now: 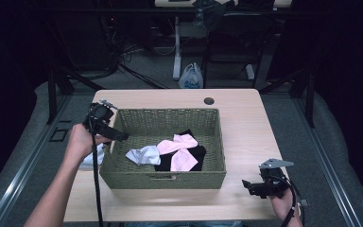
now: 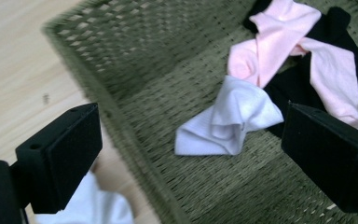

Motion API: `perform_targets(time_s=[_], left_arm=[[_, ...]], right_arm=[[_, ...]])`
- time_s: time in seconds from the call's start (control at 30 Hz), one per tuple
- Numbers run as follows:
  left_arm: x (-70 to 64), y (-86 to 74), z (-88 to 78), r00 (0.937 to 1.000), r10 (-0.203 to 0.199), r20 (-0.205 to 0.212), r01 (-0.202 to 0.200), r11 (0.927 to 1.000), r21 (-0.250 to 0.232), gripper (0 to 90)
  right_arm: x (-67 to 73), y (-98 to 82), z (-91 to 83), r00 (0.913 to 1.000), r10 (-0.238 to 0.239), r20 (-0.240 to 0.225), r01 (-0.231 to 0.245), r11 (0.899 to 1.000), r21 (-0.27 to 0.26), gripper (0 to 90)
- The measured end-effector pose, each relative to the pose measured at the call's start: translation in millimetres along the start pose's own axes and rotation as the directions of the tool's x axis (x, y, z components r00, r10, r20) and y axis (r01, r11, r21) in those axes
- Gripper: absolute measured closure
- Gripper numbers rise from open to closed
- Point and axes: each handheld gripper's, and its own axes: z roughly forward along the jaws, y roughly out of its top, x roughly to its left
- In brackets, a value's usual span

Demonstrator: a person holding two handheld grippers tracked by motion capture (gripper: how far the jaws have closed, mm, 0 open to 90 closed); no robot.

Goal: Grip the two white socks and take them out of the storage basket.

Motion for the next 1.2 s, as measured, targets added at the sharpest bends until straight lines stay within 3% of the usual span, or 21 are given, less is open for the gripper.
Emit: perform_targets(time_s=[0.2,0.53,0.77,0.93,1.07,1.1,1.2], left_arm=[[-13.5,5.7,32.5,0.9991,0.035,0.023,-0.037,0.9979,0.054,5.4],[-19.5,8.4,65.6,0.9987,0.031,0.04,-0.035,0.9947,0.097,14.4],[-23.5,7.7,85.6,0.9964,0.045,0.071,-0.056,0.9849,0.164,22.2],[-26.8,5.4,97.8,0.9946,0.066,0.08,-0.083,0.9708,0.225,30.2],[-31.1,3.5,105.4,0.9933,0.087,0.076,-0.105,0.9549,0.278,41.6],[-31.8,3.1,106.5,0.992,0.098,0.08,-0.117,0.9505,0.288,54.1],[-34.1,1.2,108.3,0.9898,0.108,0.094,-0.13,0.9487,0.288,73.1]], right_arm=[[0.0,0.1,-0.2,1.0,0.002,0.002,-0.002,1.0,0.003,14.7],[-0.4,-0.2,-0.3,0.9999,0.007,0.008,-0.007,1.0,0.008,14.7],[-0.3,-0.1,0.1,1.0,0.006,0.001,-0.006,1.0,0.009,14.7],[-0.5,-0.2,0.2,1.0,0.007,-0.001,-0.007,1.0,0.009,14.7],[-0.4,-0.1,0.1,1.0,0.003,0.003,-0.003,1.0,0.011,14.7],[-0.4,0.0,0.1,1.0,0.003,0.002,-0.003,1.0,0.01,14.7],[-0.5,-0.1,0.0,1.0,0.003,0.002,-0.003,1.0,0.01,14.7]])
